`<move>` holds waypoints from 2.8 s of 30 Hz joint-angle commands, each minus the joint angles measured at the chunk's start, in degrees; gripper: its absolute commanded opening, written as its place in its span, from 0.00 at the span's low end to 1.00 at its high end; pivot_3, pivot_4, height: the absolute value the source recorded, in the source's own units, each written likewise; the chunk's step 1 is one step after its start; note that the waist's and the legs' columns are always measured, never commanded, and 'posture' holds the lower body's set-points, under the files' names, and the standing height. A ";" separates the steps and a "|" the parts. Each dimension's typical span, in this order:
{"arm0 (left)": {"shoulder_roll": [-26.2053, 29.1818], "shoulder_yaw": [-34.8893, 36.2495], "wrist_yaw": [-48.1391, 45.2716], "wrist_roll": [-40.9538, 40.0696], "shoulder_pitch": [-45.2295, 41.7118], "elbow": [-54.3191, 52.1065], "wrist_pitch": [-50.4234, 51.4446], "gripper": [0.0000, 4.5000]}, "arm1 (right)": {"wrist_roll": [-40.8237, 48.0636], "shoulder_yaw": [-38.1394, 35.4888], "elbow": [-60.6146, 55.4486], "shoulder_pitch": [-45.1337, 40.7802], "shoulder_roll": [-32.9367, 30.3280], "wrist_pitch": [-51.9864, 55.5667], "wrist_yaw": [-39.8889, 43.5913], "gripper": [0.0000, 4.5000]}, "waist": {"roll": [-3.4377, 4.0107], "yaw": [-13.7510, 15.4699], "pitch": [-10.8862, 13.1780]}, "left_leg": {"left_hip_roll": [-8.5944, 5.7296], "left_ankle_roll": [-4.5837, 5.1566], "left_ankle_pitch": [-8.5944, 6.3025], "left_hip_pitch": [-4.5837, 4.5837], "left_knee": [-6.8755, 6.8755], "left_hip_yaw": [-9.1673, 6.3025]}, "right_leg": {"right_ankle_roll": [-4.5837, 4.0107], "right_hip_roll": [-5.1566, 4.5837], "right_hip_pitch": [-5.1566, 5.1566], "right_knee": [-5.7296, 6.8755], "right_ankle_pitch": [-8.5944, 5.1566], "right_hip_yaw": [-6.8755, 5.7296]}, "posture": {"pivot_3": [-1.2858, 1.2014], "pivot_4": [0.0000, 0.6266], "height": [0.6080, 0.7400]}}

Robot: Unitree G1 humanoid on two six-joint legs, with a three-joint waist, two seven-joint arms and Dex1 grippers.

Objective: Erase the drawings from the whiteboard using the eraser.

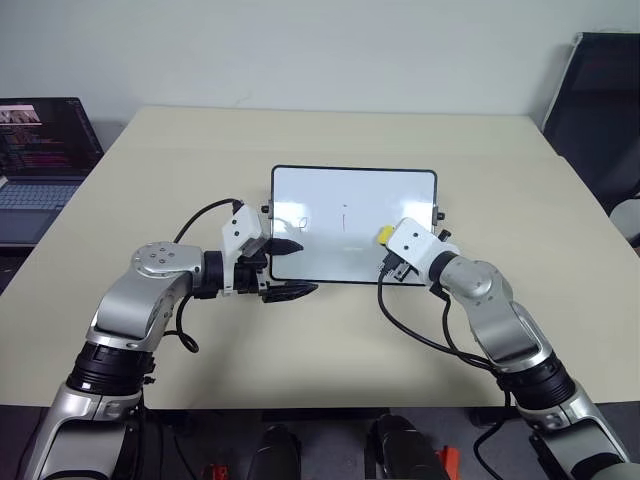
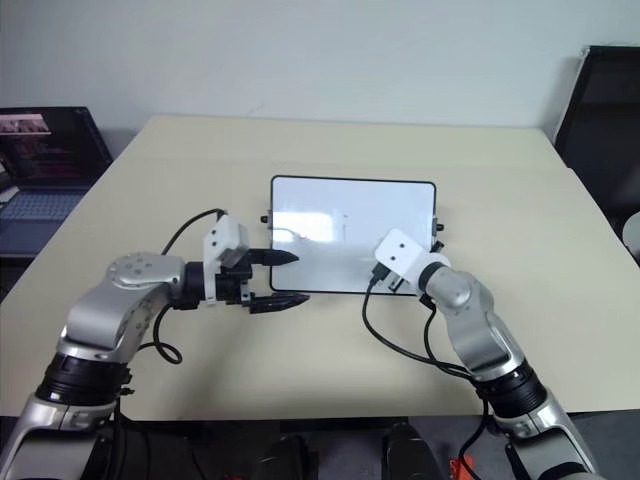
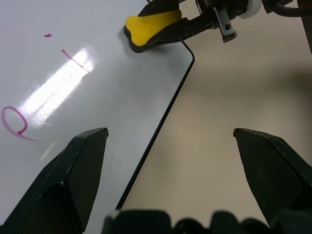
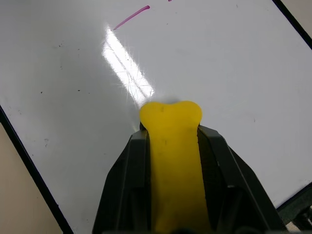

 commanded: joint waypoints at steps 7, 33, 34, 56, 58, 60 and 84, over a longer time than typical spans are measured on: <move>0.07 9.67 6.39 -4.51 3.54 -4.26 2.59 1.00 | 15.97 -13.58 -14.66 2.25 4.32 2.80 3.58 0.22 | 0.08 0.03 0.13 | 0.01 0.01 -0.02 -0.22 -0.15 -0.02 | 0.11 0.00 -0.18 -0.01 -0.08 -0.05 | 0.52 0.24 1.00; 3.21 13.15 11.92 -6.54 8.46 -11.07 6.96 1.00 | 11.19 1.49 8.06 -11.26 3.26 -13.86 0.84 0.22 | 0.07 -0.26 0.21 | 0.03 -0.03 -0.04 -0.27 -0.10 -0.03 | -0.09 0.01 -0.34 0.04 -0.11 -0.10 | 0.52 0.24 1.00; 3.28 13.06 11.77 -6.52 8.40 -10.86 6.82 1.00 | 10.30 1.56 11.03 -13.07 4.22 -14.99 -0.22 0.22 | 0.07 -0.10 0.21 | 0.03 -0.04 -0.05 -0.29 -0.12 -0.03 | -0.09 0.01 -0.34 0.02 -0.11 -0.10 | 0.52 0.24 1.00; 2.86 10.60 9.49 -5.57 8.17 -9.30 3.97 1.00 | 0.81 7.03 19.64 -13.37 1.08 -13.69 4.95 0.22 | 0.05 -0.11 0.20 | 0.01 -0.04 -0.01 0.09 0.04 -0.10 | -0.06 0.02 0.01 0.20 -0.04 -0.11 | 0.52 0.24 1.00; 2.89 10.53 9.27 -5.53 8.38 -9.14 3.72 1.00 | -3.41 5.89 22.81 -15.91 1.84 -19.13 -3.56 0.22 | 0.05 -0.18 0.20 | 0.01 -0.04 0.00 0.09 0.06 -0.10 | -0.08 0.02 0.00 0.20 -0.02 -0.09 | 0.52 0.24 1.00; 2.92 10.52 9.14 -5.50 8.63 -8.95 3.40 1.00 | -4.64 4.20 24.63 -17.60 3.37 -22.30 -8.87 0.22 | 0.05 -0.19 0.20 | 0.00 -0.06 0.02 0.07 0.07 -0.08 | -0.10 0.02 -0.03 0.20 0.00 -0.07 | 0.52 0.24 1.00; 4.49 12.85 7.03 -3.60 10.18 -2.76 -2.20 1.00 | 15.72 -9.75 0.49 -6.17 11.47 2.27 4.27 0.22 | 0.07 0.06 0.21 | 0.01 -0.04 0.05 -0.11 -0.14 -0.10 | -0.04 0.02 -0.16 0.16 -0.10 -0.10 | 0.52 0.24 1.00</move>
